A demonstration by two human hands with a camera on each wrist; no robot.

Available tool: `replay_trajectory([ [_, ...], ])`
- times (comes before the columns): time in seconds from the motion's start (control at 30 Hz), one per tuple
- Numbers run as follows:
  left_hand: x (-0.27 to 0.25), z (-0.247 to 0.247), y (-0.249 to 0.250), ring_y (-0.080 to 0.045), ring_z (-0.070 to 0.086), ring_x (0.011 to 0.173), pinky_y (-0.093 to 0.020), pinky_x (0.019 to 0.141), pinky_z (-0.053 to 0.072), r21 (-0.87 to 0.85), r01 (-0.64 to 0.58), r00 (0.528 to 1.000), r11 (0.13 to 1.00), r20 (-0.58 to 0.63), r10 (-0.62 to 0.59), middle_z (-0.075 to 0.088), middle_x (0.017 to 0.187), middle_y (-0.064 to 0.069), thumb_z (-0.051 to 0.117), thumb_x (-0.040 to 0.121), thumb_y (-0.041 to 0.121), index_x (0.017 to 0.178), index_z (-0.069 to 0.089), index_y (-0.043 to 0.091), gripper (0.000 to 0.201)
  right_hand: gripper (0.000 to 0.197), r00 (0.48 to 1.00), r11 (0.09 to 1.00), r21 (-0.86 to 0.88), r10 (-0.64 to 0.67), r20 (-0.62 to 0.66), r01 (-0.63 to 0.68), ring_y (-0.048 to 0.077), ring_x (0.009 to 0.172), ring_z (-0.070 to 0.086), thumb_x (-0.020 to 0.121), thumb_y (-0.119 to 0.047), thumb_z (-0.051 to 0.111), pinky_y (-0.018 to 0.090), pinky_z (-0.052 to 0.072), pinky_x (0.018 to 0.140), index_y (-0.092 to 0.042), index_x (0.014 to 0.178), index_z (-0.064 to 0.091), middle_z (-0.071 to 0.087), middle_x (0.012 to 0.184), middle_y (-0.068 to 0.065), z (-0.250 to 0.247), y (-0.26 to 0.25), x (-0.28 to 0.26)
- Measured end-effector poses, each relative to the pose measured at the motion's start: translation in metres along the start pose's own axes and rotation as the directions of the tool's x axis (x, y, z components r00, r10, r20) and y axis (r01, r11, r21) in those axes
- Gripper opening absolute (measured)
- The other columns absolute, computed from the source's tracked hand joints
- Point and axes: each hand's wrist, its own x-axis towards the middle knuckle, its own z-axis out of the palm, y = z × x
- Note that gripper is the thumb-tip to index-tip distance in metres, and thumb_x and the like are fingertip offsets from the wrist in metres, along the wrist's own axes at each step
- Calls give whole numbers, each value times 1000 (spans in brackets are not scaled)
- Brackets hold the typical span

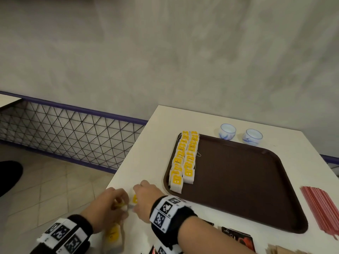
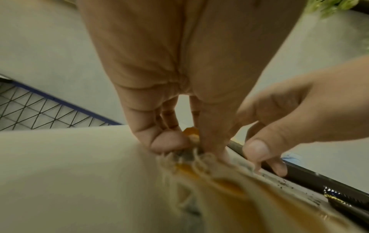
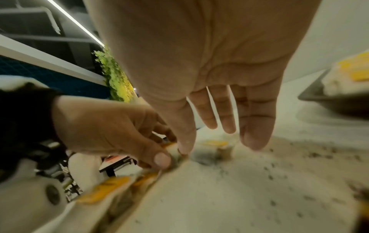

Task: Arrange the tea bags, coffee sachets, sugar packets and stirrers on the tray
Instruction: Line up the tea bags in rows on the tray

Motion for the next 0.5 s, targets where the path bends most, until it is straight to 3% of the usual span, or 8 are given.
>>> replay_trajectory([
  [0.13,5,3,-3,-11,54,63,-19,55,47,-76,19,999,997,-37,-22,61,80,-1,64,80,5,75,57,31,27,39,996,997,2,78,-49,-78,39,121,38,92,-12,60,47,40,96,-3,127,44,33,132,16,6,2,12],
  [0.27,1,-8,3,-11,54,67,-20,62,44,-118,-22,993,993,-117,8,61,76,3,66,80,6,66,56,26,26,33,992,994,2,111,-63,-111,38,123,38,94,-9,54,45,37,99,-3,125,47,35,132,18,7,-2,9],
  [0.33,0,-12,8,-11,52,60,-21,62,42,-189,-27,988,982,-157,-3,61,71,1,66,80,5,66,56,23,25,31,993,995,38,100,-62,-97,39,119,43,93,-12,55,44,39,94,-5,123,48,41,126,18,5,3,6],
  [0.43,-4,-16,18,-5,47,47,-14,53,37,-354,-78,977,932,-212,1,58,63,-5,63,83,-1,69,58,11,19,16,988,962,266,95,-124,-59,31,98,57,90,-14,59,32,41,76,-16,103,51,54,103,11,-3,14,-3],
  [0.5,-6,-20,26,-7,53,52,-13,58,41,-496,-143,972,857,-232,29,59,66,-5,67,81,1,68,60,13,19,22,975,830,558,134,-177,-13,24,77,58,87,-8,62,31,45,67,-24,84,46,58,89,8,-10,22,-14],
])
